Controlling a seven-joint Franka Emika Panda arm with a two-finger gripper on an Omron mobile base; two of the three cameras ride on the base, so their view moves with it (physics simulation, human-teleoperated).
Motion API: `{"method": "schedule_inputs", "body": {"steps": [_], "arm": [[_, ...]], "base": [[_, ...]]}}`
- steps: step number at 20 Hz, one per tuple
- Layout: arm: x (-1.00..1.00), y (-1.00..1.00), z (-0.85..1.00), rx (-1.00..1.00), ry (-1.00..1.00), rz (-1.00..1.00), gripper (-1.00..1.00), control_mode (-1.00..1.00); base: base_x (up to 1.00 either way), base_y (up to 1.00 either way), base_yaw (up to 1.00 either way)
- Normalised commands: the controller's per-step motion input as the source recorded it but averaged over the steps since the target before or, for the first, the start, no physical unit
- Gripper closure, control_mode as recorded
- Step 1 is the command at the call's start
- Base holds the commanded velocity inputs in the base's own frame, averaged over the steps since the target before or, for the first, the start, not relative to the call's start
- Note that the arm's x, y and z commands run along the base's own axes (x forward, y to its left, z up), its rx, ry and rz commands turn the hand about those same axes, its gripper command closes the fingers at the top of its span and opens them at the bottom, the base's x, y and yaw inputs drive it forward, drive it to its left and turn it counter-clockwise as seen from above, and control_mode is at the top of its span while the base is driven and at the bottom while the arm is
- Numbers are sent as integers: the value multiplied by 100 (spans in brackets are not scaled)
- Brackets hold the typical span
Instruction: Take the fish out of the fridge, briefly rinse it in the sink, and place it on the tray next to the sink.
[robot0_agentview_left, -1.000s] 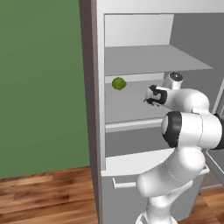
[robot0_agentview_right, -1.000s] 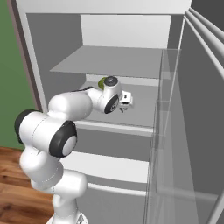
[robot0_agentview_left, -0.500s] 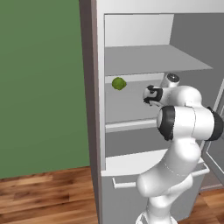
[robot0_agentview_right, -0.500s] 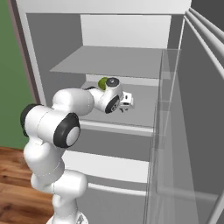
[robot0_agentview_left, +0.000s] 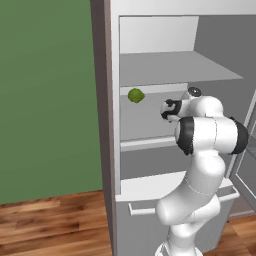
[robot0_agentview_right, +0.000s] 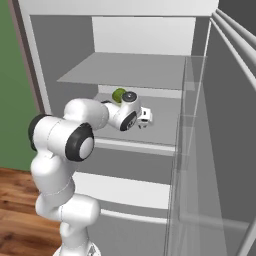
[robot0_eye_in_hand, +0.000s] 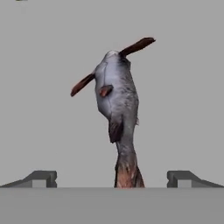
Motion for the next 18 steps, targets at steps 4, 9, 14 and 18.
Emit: {"method": "schedule_inputs", "body": {"steps": [4,9,14,18], "arm": [[25,-3,-11,0,0,0,-100,-100],[19,-12,-16,1,0,0,-100,-100],[12,-24,-7,0,0,0,-100,-100],[15,-19,-5,0,0,0,-100,-100]], "base": [[0,0,0],[0,0,0],[0,0,0],[0,0,0]]}}
